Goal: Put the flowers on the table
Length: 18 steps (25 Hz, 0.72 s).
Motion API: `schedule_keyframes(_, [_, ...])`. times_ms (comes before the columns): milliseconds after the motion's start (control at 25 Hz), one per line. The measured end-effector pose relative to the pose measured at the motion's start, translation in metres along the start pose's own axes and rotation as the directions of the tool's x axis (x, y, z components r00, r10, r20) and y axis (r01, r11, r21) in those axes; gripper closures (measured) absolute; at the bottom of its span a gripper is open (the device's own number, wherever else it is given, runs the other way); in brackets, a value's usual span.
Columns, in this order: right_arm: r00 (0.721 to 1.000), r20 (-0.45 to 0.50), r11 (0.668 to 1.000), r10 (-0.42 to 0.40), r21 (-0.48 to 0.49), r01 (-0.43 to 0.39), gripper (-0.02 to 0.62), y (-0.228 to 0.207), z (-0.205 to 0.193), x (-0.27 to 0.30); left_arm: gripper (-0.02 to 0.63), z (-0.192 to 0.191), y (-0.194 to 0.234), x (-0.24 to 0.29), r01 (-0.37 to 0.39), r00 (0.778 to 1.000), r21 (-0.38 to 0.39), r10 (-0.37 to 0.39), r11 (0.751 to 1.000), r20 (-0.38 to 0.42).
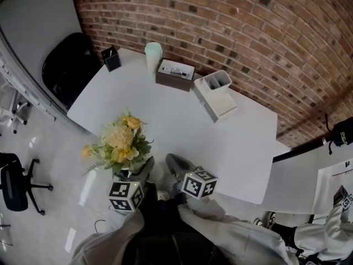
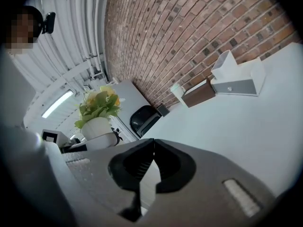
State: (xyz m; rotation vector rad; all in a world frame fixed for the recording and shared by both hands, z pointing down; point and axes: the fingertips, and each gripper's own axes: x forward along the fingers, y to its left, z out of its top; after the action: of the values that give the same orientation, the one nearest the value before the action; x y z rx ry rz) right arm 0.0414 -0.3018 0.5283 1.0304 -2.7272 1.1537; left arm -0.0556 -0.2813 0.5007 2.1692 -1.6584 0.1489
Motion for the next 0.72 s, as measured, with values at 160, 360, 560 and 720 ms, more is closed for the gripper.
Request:
schedule_keyframes(160, [0.999,0.027,0.999,-0.038,0.013,0.038,0.595,-0.008,0.009,-0.001,0.233,0.006,-0.008,0.010,0.034,0.999,0.002,-0.034,0.999,-0.001])
schedule_keyframes(360, [0.996,0.060,0.998,-0.063,-0.012,0.063,0.595,-0.016,0.023,0.008,0.233,0.014,0.000,0.030,0.061,0.998,0.019,-0.061,0.998,0.002])
schedule_keyframes(560, [0.993,0.089,0.996,-0.071,-0.055,0.076,0.595,-0.016,0.045,0.042,0.233,0.032,0.031,0.054,0.070,0.998,0.054,-0.070,0.996,0.000])
schedule_keyframes(720, [0.994,0.080,0.995,-0.076,-0.056,0.081,0.595,-0.011,0.059,0.083,0.233,0.055,0.067,0.075,0.077,0.997,0.076,-0.076,0.994,-0.010])
